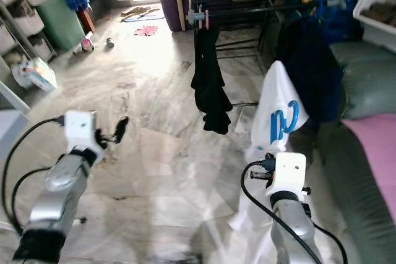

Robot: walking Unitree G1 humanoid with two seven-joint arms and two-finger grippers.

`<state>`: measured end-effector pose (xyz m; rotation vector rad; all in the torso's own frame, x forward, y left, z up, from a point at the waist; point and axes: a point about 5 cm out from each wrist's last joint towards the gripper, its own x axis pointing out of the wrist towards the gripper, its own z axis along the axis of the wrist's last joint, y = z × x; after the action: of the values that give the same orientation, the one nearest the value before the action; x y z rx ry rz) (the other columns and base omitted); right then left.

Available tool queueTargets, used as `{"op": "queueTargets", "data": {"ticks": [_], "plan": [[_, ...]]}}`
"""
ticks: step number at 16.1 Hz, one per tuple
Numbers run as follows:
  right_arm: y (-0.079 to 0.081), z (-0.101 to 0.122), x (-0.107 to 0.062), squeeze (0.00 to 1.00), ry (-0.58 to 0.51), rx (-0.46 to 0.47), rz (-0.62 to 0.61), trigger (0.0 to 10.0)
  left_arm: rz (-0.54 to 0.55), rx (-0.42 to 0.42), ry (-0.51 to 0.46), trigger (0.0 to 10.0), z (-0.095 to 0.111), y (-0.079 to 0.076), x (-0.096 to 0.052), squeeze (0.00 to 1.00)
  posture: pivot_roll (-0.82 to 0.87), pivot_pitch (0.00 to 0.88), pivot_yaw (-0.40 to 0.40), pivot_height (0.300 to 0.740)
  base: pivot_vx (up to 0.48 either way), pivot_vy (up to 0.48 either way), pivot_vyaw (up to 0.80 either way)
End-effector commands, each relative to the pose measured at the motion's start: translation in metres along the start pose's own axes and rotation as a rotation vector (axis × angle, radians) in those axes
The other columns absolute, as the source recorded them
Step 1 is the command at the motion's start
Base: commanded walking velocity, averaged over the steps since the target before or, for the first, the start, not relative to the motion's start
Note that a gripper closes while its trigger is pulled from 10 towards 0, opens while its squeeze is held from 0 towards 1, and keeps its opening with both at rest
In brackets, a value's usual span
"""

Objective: Hang hanger

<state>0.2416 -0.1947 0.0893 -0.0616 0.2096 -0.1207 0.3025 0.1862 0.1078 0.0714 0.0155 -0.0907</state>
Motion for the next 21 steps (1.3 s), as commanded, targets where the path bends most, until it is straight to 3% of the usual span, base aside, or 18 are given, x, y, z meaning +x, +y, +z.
{"op": "queueTargets", "data": {"ticks": [1,4,6,11,17,21], "plan": [[0.005,0.016,0.006,0.0,-0.054,-0.019,0.06,10.0,0.067,0.017,0.007,10.0,-0.003,0.012,-0.009,0.0,-0.08,0.0,-0.003,0.74,0.0,0.0,0.0],[0.001,0.014,0.012,0.0,-0.032,-0.09,0.065,10.0,0.126,0.003,0.013,10.0,-0.008,0.018,-0.026,0.0,-0.04,0.0,-0.045,0.74,0.0,0.0,0.0],[0.0,0.013,0.011,0.0,-0.043,-0.091,0.034,10.0,0.116,-0.003,0.018,10.0,-0.011,0.016,-0.033,0.0,-0.04,0.0,-0.043,0.74,0.0,0.0,0.0],[0.005,0.005,-0.001,0.0,-0.016,0.002,-0.029,10.0,-0.009,-0.041,-0.004,10.0,-0.005,-0.003,-0.021,0.0,-0.09,0.0,0.017,0.74,0.0,0.0,-0.09],[-0.008,-0.007,-0.01,0.0,0.033,0.016,-0.106,10.0,-0.127,-0.055,0.015,10.0,-0.006,-0.02,-0.015,0.0,-0.13,0.003,0.063,0.74,0.327,0.0,0.0],[-0.01,-0.009,-0.008,0.0,0.044,0.016,-0.101,10.0,-0.141,-0.057,0.008,10.0,-0.003,-0.023,-0.015,0.0,-0.11,0.005,0.058,0.74,0.439,0.0,0.0]]}}
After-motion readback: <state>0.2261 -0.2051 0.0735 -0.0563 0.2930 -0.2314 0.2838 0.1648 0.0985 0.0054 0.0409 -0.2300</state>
